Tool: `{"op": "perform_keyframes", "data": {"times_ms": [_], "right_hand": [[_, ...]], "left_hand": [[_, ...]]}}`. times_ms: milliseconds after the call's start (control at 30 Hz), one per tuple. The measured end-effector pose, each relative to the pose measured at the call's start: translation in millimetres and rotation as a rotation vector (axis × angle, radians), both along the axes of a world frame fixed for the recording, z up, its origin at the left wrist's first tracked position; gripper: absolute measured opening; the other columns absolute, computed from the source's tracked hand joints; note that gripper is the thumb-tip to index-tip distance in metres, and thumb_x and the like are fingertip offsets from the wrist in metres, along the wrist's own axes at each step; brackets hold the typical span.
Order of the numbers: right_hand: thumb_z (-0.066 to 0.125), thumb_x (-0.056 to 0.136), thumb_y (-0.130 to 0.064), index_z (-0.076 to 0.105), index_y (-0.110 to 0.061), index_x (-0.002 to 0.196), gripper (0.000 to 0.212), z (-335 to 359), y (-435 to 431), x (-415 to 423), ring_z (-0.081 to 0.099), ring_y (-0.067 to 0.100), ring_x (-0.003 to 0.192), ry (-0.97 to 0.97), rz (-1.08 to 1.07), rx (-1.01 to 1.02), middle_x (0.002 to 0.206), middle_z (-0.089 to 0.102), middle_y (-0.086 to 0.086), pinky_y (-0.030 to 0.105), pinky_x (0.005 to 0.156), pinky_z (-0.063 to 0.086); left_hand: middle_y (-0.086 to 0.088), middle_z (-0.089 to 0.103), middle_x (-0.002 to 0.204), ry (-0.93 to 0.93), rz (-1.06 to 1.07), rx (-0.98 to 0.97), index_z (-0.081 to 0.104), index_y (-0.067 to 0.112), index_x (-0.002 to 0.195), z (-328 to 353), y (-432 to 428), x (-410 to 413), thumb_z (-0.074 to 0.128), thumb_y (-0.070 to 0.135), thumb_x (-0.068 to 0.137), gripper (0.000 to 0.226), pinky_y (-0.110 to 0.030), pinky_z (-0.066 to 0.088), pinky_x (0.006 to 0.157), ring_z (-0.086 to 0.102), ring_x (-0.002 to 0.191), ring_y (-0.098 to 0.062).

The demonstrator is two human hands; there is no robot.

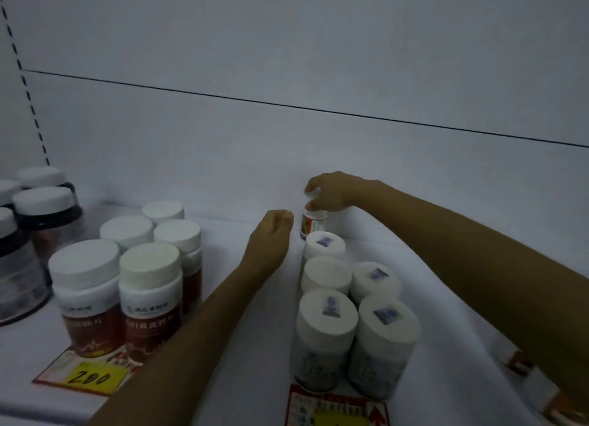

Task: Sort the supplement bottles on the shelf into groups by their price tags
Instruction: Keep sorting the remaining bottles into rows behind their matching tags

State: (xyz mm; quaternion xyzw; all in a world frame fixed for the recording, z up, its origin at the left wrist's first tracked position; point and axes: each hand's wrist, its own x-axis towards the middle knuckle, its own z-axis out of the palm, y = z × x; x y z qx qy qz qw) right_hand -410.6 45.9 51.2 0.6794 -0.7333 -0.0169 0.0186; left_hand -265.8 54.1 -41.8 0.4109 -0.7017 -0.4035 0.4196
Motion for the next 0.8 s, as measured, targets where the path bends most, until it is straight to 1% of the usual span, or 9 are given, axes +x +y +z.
{"op": "perform_keyframes", "data": {"times_ms": [100,233,300,333,467,600,700,767,800], "right_hand": [[0.051,0.093,-0.04,0.046,-0.013,0.134,0.049,-11.7,-3.6,-2.7,0.047,0.027,0.123,-0.025,-0.007,0.017,0.14,0.048,0.008,0.035,0.101,0.038],[0.058,0.09,-0.026,0.052,-0.014,0.118,0.031,-22.2,-3.3,-5.6,0.055,0.026,0.097,-0.208,-0.031,-0.065,0.121,0.055,0.009,0.033,0.074,0.051],[0.058,0.089,-0.02,0.051,-0.015,0.112,0.025,-21.8,-3.4,-1.7,0.054,0.025,0.091,-0.285,-0.053,-0.037,0.114,0.051,0.007,0.028,0.059,0.053],[0.057,0.089,-0.018,0.05,-0.016,0.109,0.022,-20.6,-3.3,0.7,0.054,0.025,0.092,-0.312,-0.066,-0.019,0.114,0.049,0.006,0.027,0.057,0.053],[0.056,0.088,-0.011,0.048,-0.019,0.105,0.021,-18.8,-0.5,8.1,0.052,0.027,0.101,-0.401,-0.088,0.011,0.116,0.046,0.006,0.031,0.065,0.054],[0.056,0.087,-0.006,0.049,-0.019,0.105,0.023,-16.3,7.2,10.4,0.055,0.031,0.104,-0.472,-0.098,0.045,0.118,0.046,0.007,0.039,0.077,0.057],[0.06,0.085,-0.003,0.054,-0.017,0.105,0.026,-8.2,13.0,12.1,0.054,0.03,0.105,-0.467,-0.053,0.025,0.121,0.048,0.008,0.04,0.08,0.056],[0.06,0.084,-0.002,0.056,-0.017,0.107,0.028,-2.2,17.0,14.5,0.056,0.029,0.105,-0.556,-0.018,0.007,0.12,0.051,0.007,0.038,0.082,0.055],[0.061,0.085,-0.002,0.057,-0.018,0.108,0.029,0.2,18.9,15.6,0.058,0.029,0.105,-0.624,-0.01,0.01,0.12,0.053,0.007,0.037,0.083,0.056]], "left_hand": [[-0.008,0.051,0.134,-0.047,0.007,-0.023,0.046,0.011,0.13,-16.8,-6.2,-3.6,0.036,0.032,0.098,0.039,-0.022,0.03,0.09,0.048,0.119,-0.02],[-0.008,0.053,0.133,-0.053,-0.072,-0.035,0.045,0.013,0.129,-20.4,-1.4,-5.8,0.041,0.033,0.096,0.039,-0.023,0.034,0.088,0.05,0.119,-0.021],[-0.008,0.055,0.13,-0.089,-0.085,-0.063,0.047,0.013,0.127,-22.2,0.3,-6.0,0.044,0.035,0.095,0.039,-0.024,0.036,0.086,0.052,0.117,-0.022],[-0.008,0.056,0.129,-0.112,-0.084,-0.076,0.047,0.013,0.126,-23.9,0.1,-6.0,0.044,0.036,0.094,0.039,-0.024,0.036,0.084,0.053,0.116,-0.022],[-0.008,0.056,0.128,-0.146,-0.076,-0.104,0.046,0.013,0.125,-27.3,-2.6,-5.7,0.045,0.035,0.094,0.038,-0.025,0.035,0.084,0.053,0.115,-0.023],[-0.009,0.054,0.131,-0.106,-0.072,-0.107,0.045,0.011,0.127,-28.3,-2.1,-6.6,0.048,0.029,0.094,0.038,-0.024,0.035,0.085,0.051,0.118,-0.023],[-0.009,0.048,0.138,-0.052,-0.042,-0.111,0.038,0.011,0.135,-27.2,-4.3,-6.9,0.048,0.029,0.094,0.046,-0.027,0.038,0.094,0.047,0.124,-0.024],[-0.009,0.045,0.142,-0.019,-0.024,-0.116,0.032,0.012,0.14,-26.6,-6.0,-6.0,0.051,0.03,0.093,0.054,-0.03,0.037,0.099,0.045,0.127,-0.025],[-0.009,0.047,0.139,0.006,-0.024,-0.118,0.034,0.012,0.139,-26.7,-7.0,-5.2,0.054,0.03,0.091,0.054,-0.029,0.038,0.097,0.047,0.126,-0.025]]}}
